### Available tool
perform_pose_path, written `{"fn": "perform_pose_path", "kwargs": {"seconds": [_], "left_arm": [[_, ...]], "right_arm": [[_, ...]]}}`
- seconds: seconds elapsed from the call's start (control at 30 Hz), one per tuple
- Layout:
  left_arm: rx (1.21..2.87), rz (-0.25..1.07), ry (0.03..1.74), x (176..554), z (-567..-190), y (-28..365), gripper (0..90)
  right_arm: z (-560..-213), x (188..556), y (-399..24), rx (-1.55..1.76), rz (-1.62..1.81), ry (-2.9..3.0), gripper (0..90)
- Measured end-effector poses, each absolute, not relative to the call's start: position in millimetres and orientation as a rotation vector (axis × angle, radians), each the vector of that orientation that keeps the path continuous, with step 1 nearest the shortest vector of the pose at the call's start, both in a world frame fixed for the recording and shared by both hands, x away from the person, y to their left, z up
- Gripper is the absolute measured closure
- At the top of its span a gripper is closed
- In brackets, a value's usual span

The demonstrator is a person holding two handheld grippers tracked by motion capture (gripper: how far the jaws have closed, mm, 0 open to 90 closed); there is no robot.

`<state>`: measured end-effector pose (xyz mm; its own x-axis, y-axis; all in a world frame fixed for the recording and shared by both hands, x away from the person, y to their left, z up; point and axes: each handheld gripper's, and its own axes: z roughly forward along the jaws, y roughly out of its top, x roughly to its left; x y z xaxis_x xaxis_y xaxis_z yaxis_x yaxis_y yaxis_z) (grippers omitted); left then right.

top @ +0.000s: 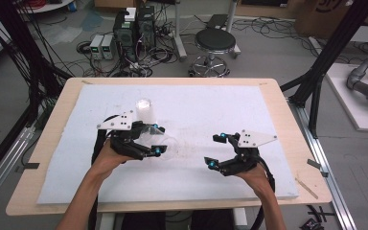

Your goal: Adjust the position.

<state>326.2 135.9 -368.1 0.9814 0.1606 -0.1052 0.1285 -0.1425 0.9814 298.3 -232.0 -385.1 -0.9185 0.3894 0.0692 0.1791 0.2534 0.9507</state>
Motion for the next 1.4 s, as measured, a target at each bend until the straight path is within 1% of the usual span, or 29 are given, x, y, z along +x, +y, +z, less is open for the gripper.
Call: {"fn": "perform_pose_path", "kwargs": {"seconds": [0.3, 0.5, 0.97, 1.4], "left_arm": [[1.670, 0.017, 0.207, 318.4, -364.8, 126.1, 36.3], [1.673, 0.011, 0.192, 314.7, -366.8, 121.2, 36.3], [1.670, -0.018, 0.150, 309.8, -366.6, 101.6, 36.5], [1.655, -0.027, 0.141, 309.1, -364.0, 98.4, 36.5]], "right_arm": [[-368.8, 304.5, -208.5, 0.361, 1.820, 2.427, 15.7], [-361.8, 304.8, -189.1, 0.231, 1.873, 2.477, 15.7], [-363.1, 308.0, -160.7, 0.136, 1.880, 2.520, 15.8], [-365.4, 307.2, -149.5, 0.102, 1.853, 2.549, 15.8]]}}
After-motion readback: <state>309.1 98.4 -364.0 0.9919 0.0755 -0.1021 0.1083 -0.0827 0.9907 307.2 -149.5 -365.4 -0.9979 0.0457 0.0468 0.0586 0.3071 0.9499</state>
